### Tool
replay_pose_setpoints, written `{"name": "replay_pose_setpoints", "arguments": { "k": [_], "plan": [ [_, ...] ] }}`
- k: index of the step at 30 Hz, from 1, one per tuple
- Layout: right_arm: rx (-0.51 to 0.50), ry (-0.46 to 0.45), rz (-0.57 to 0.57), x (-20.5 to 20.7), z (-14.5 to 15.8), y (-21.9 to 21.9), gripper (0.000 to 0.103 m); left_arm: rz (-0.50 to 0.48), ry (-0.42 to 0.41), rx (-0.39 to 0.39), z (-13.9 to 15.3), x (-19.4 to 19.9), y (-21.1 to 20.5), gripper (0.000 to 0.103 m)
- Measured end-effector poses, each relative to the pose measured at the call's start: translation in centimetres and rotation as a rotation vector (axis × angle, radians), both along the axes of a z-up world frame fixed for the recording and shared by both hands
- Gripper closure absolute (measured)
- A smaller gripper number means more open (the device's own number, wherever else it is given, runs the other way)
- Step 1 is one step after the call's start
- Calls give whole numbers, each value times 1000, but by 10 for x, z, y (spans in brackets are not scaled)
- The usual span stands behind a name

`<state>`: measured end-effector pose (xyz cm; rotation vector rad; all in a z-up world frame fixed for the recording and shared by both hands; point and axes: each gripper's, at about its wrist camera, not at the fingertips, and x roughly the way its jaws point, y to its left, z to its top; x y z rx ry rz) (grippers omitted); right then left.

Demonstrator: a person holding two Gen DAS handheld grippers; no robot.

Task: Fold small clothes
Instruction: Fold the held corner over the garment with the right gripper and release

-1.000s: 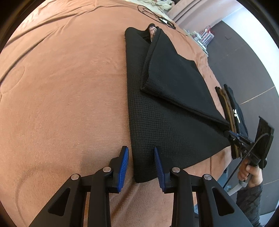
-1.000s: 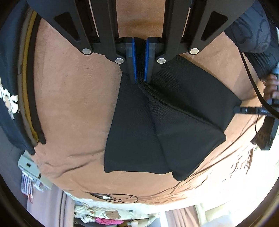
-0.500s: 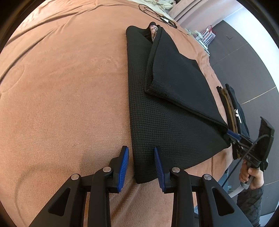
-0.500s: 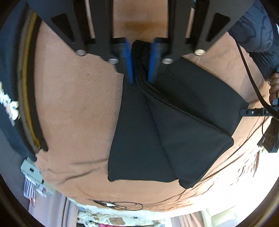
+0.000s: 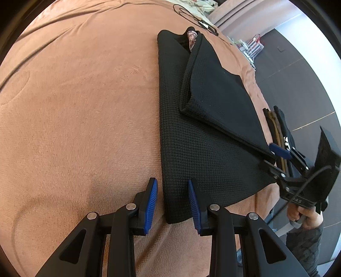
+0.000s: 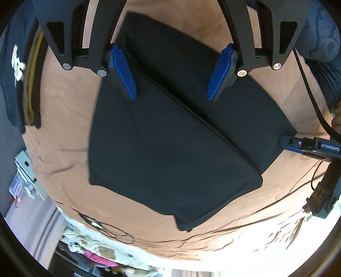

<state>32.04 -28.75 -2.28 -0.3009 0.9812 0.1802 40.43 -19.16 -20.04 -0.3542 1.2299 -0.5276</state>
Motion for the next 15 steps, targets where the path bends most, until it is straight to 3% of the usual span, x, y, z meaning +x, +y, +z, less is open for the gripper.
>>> {"name": "replay_pose_setpoints", "arguments": {
  "k": [8,15],
  "plan": [
    [-118,19,62,41,-27,31,35,3,7,-10,-1,0,4,73],
    [-124,4,41,67,-31,34,35,5,11,-14,-2,0,5,74]
  ]
}}
